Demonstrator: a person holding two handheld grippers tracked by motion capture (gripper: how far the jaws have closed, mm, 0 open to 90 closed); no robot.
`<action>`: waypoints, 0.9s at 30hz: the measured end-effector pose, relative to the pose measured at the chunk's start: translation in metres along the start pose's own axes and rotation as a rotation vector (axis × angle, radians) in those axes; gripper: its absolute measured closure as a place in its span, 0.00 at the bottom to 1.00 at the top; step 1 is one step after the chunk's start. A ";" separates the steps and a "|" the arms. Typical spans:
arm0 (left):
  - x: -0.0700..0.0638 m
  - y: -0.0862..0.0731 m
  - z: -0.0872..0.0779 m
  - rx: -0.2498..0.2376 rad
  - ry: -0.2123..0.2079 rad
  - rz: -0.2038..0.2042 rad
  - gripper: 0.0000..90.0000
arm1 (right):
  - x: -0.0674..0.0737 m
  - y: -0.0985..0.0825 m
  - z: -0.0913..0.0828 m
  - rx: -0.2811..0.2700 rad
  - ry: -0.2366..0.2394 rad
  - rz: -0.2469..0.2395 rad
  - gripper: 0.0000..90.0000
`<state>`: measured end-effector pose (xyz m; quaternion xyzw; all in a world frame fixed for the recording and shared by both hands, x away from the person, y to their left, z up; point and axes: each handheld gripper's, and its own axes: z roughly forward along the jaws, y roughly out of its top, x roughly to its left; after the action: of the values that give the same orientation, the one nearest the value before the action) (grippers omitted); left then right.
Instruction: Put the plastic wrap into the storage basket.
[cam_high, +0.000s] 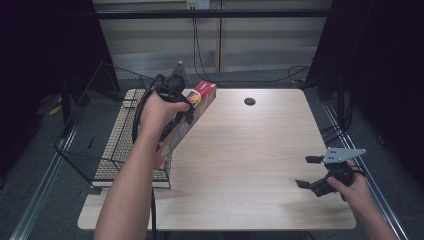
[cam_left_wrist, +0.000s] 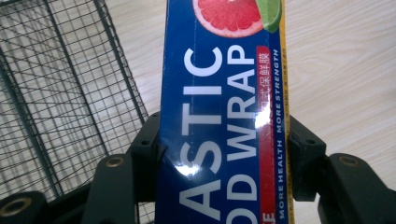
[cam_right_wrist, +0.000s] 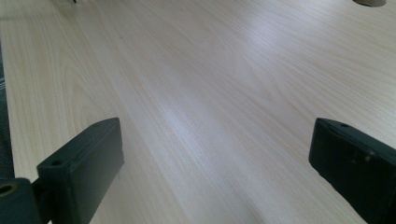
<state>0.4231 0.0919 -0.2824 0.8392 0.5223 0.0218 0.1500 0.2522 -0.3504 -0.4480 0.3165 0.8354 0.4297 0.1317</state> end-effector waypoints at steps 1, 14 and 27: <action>0.002 0.000 -0.002 0.005 -0.002 0.003 0.48 | 0.000 0.000 0.000 -0.001 0.004 0.000 0.03; 0.015 -0.006 -0.014 -0.020 0.012 -0.046 0.48 | 0.001 0.000 0.001 0.006 0.009 0.000 0.03; 0.031 -0.014 -0.034 -0.037 0.043 -0.092 0.48 | 0.001 0.000 0.002 0.005 0.007 0.001 0.03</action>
<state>0.4183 0.1327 -0.2578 0.8108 0.5628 0.0426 0.1552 0.2522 -0.3486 -0.4488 0.3156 0.8367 0.4289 0.1279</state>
